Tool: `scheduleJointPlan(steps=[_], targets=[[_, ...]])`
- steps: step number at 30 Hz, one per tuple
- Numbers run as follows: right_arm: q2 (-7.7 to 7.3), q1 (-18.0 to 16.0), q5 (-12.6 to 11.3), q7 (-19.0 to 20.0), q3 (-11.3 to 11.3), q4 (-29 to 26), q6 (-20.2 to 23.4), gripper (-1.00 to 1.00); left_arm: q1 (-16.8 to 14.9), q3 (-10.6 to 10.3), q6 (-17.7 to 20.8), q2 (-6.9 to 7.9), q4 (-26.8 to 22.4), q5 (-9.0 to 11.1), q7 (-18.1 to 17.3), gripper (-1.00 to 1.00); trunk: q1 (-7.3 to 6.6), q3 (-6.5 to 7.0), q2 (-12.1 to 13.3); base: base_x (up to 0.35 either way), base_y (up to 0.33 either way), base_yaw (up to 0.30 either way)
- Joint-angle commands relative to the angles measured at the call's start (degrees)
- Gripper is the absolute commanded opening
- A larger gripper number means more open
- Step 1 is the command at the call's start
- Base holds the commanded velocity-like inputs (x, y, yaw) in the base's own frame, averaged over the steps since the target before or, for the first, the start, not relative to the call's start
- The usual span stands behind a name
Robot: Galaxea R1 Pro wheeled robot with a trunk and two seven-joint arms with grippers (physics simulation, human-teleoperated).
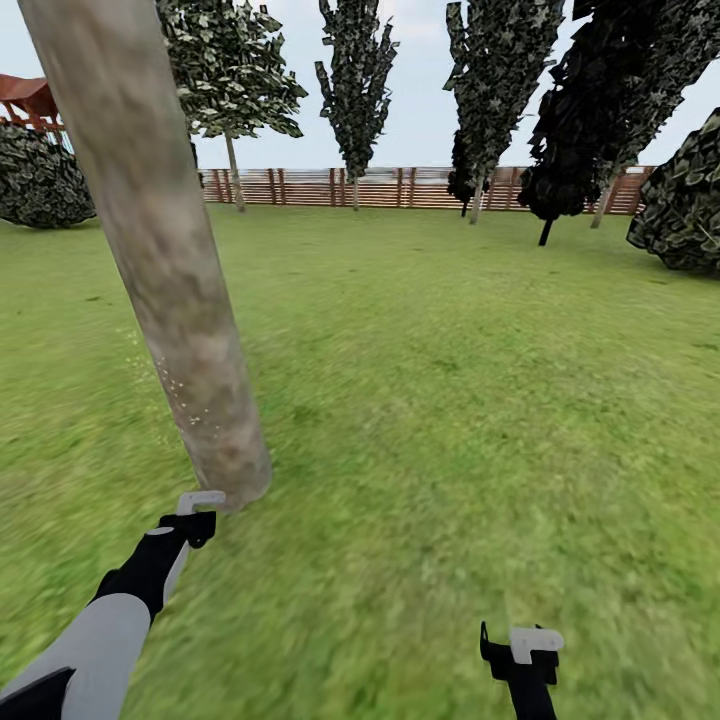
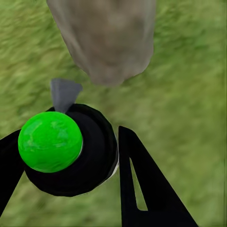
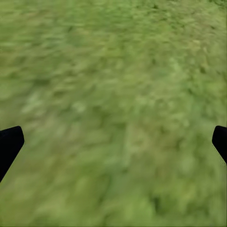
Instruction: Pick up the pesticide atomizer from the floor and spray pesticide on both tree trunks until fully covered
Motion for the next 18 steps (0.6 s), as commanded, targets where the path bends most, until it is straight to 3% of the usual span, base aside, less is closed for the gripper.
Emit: scheduleJointPlan(steps=[1, 4, 11, 18], targets=[[0.03, -0.04, 0.6, -0.17, -0.44, 0.06, -0.15, 1.0, -0.04, 0.32, 0.23, -0.02, -0.09, -0.18, -0.25, -1.0, -0.01, -0.05, -0.02, 0.031, -0.02, 0.014], [0.05, -0.04, 0.6, -0.17, -0.41, 0.06, -0.15, 1.0, -0.04, 0.28, 0.23, 0.18, -0.07, 1.41, -0.25, -1.0, -0.01, -0.05, -0.02, 0.01, -0.007, 0.171], [0.01, -0.04, 0.6, -0.17, -0.44, 0.06, -0.15, 1.0, -0.04, 0.2, 0.23, -0.03, -0.07, 1.83, 1.41, -1.0, -0.01, -0.05, -0.02, 0.001, 0.0, 0.269], [0.01, -0.04, 0.6, -0.17, -0.43, 0.06, -0.15, 1.0, -0.04, 0.09, 0.14, -0.31, -0.06, 1.88, 2.99, -1.0, -0.01, -0.05, -0.02, 0.0, -0.186, 0.026]])
